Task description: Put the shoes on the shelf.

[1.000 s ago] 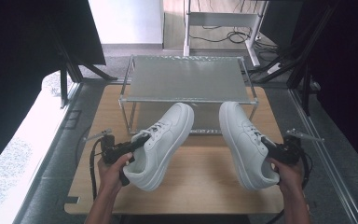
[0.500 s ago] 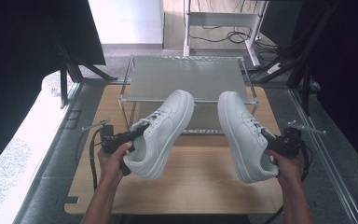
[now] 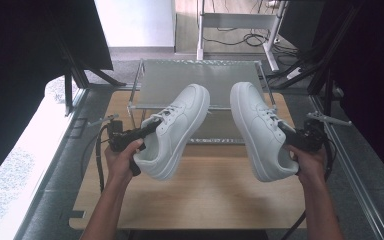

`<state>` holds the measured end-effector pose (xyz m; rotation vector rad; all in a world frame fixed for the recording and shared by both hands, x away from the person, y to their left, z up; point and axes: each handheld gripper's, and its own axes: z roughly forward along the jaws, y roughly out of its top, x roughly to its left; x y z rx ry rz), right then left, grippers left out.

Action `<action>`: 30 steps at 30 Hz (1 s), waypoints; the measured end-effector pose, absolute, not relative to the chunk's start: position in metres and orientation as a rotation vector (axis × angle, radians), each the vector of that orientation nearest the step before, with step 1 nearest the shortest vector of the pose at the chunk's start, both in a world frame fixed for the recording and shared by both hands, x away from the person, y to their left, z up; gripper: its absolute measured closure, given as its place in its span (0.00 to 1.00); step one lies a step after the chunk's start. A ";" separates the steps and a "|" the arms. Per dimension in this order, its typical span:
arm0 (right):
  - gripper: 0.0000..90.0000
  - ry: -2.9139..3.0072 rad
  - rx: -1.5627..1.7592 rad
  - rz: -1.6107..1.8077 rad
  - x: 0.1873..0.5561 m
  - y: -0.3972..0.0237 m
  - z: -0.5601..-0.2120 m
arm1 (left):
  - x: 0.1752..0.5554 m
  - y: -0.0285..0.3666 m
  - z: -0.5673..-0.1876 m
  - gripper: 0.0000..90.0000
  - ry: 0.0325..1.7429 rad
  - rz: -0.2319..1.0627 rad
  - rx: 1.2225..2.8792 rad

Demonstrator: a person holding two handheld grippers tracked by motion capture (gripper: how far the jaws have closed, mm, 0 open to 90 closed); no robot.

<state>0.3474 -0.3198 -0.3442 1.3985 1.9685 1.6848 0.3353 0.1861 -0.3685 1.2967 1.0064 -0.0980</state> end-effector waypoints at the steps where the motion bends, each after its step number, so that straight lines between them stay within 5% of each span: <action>1: 0.96 1.967 1.395 1.686 0.349 -0.319 -0.341 | 0.337 0.186 -0.367 0.91 1.006 -0.097 1.293; 30: 0.96 1.922 1.420 1.649 0.404 -0.281 -0.278 | 0.387 0.178 -0.309 0.91 1.023 -0.024 1.253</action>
